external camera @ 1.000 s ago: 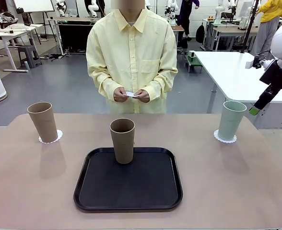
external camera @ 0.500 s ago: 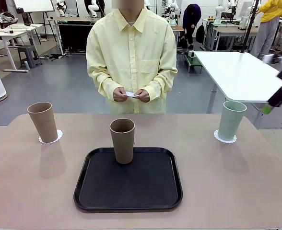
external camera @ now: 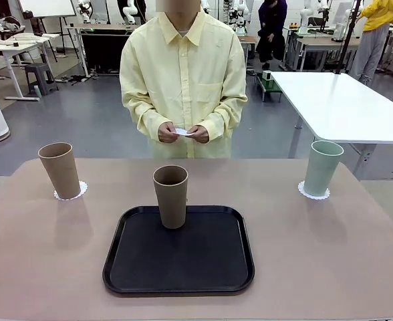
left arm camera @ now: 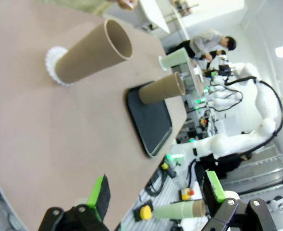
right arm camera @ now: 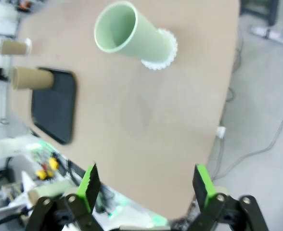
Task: Place coasters on the table and set cups on them.
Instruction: Take one Reusable plastic cup from the Flat Tray and place it on a coaster set by the human.
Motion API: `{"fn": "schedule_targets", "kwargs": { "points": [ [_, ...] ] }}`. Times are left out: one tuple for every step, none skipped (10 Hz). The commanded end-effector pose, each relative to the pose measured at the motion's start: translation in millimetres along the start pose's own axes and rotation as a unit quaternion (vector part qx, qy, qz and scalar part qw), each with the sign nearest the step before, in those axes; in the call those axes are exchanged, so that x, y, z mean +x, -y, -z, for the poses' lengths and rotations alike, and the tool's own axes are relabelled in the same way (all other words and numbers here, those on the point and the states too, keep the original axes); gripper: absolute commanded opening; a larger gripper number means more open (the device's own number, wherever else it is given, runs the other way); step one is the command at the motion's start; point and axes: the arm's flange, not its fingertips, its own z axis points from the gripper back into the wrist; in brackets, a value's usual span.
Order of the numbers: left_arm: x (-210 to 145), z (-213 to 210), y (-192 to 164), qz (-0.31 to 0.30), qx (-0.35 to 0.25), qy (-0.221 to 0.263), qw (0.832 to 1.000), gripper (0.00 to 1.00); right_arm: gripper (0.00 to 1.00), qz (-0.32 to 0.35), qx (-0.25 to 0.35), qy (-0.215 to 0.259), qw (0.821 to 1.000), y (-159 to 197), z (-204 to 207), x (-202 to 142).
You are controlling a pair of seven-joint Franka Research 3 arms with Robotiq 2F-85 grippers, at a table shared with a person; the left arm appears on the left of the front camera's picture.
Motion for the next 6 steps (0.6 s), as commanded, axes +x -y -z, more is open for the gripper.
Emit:
{"fn": "schedule_targets", "kwargs": {
  "points": [
    [0.3,-1.9,2.4,-0.002,0.000,0.002,1.000,1.00,1.00,0.006,0.080,0.072,0.994,25.1,3.4,-2.6],
    [0.3,-1.9,2.4,-0.002,0.000,0.002,1.000,1.00,1.00,0.001,0.116,0.098,0.988,35.4,5.6,-12.3],
    [0.3,-1.9,2.4,-0.002,0.000,0.002,1.000,1.00,1.00,0.001,0.150,0.117,0.982,47.3,7.6,-26.1],
    [0.3,-1.9,2.4,-0.002,0.000,0.002,1.000,1.00,1.00,-0.001,0.168,0.129,0.977,55.3,7.5,-34.2],
    [0.3,-1.9,2.4,-0.002,0.000,0.002,1.000,1.00,1.00,0.003,0.174,0.135,0.975,61.9,6.6,-43.6],
    [0.3,-1.9,2.4,-0.002,0.000,0.002,1.000,1.00,1.00,0.005,0.181,0.146,0.973,67.6,4.4,-51.5]
  ]
}}
